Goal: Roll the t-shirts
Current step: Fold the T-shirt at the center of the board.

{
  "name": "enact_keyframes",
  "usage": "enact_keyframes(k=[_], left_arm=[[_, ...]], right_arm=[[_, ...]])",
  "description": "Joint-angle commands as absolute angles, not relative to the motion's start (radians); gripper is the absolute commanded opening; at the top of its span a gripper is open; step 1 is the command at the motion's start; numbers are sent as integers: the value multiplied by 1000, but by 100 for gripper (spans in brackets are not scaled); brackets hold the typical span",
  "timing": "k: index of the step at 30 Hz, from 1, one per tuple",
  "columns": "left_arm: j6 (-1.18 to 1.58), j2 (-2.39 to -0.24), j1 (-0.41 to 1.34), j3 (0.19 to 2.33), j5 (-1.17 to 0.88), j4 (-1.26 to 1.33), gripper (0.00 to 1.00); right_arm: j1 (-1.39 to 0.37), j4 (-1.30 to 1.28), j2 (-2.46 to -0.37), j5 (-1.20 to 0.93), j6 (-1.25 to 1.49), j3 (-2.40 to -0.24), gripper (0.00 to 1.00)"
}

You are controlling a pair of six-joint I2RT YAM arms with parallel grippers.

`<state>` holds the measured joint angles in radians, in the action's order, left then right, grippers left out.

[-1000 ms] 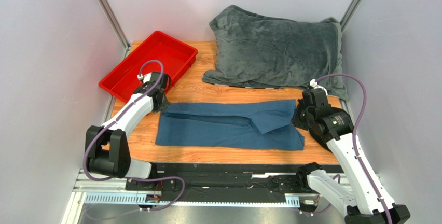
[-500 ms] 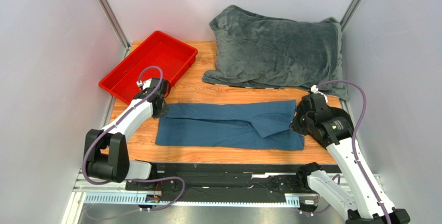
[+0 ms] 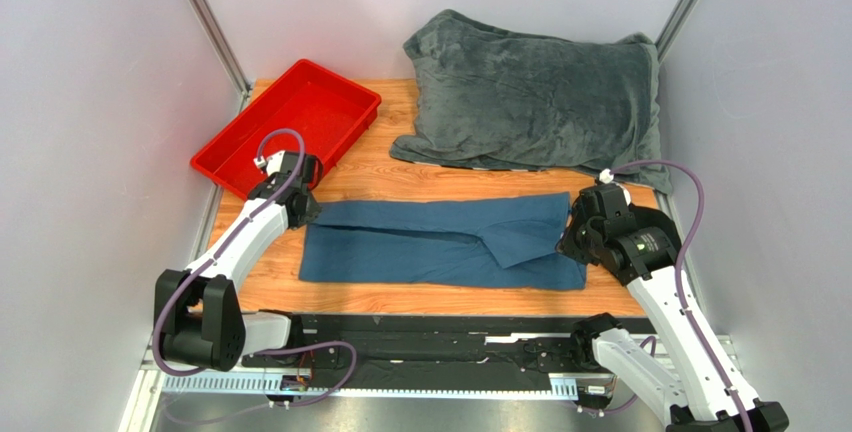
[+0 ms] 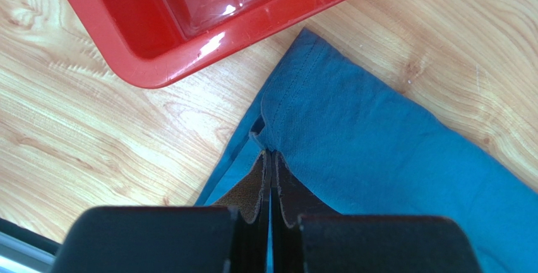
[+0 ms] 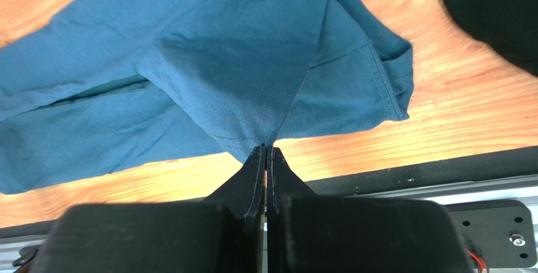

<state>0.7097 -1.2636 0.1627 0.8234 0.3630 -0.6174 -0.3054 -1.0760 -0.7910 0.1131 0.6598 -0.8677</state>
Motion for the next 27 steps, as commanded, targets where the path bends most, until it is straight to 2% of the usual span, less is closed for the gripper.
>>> enact_keyframes(k=[1,3,4,5,7,8,12,13,16,20,25,27], left_arm=[[738,-1261,152,793,348,-606,0],[752,-1247,153,773,333,-600,1],[753,-1223,152,769,322,-598,14],[755,-1204,150,764,318,-598,26],[743,-1139,152,767,289,-597,48],[723,-1117,152,773,266,-595,50],[675,-1019,164,787,91,-559,48],[675,-1008,208,791,34,-549,46],[675,-1032,378,847,41,-555,43],[730,-1095,537,897,52,-529,40],[793,-1155,560,885,37,-480,37],[793,-1160,558,890,60,-497,37]], right_arm=[[-310,-1032,-787,87,698,-802,0],[-310,-1020,-788,89,707,-790,5],[-310,-1022,-792,89,707,-788,9],[-310,-1022,-793,89,707,-793,20],[-310,-1026,-798,92,700,-805,26],[-310,-1031,-799,100,696,-816,30],[-310,-1043,-814,138,681,-868,36],[-311,-1037,-819,135,675,-873,36],[-339,-986,-847,118,667,-879,33],[-536,-962,-916,222,693,-914,30],[-777,-896,-1044,333,721,-888,30],[-824,-861,-1093,366,729,-867,32]])
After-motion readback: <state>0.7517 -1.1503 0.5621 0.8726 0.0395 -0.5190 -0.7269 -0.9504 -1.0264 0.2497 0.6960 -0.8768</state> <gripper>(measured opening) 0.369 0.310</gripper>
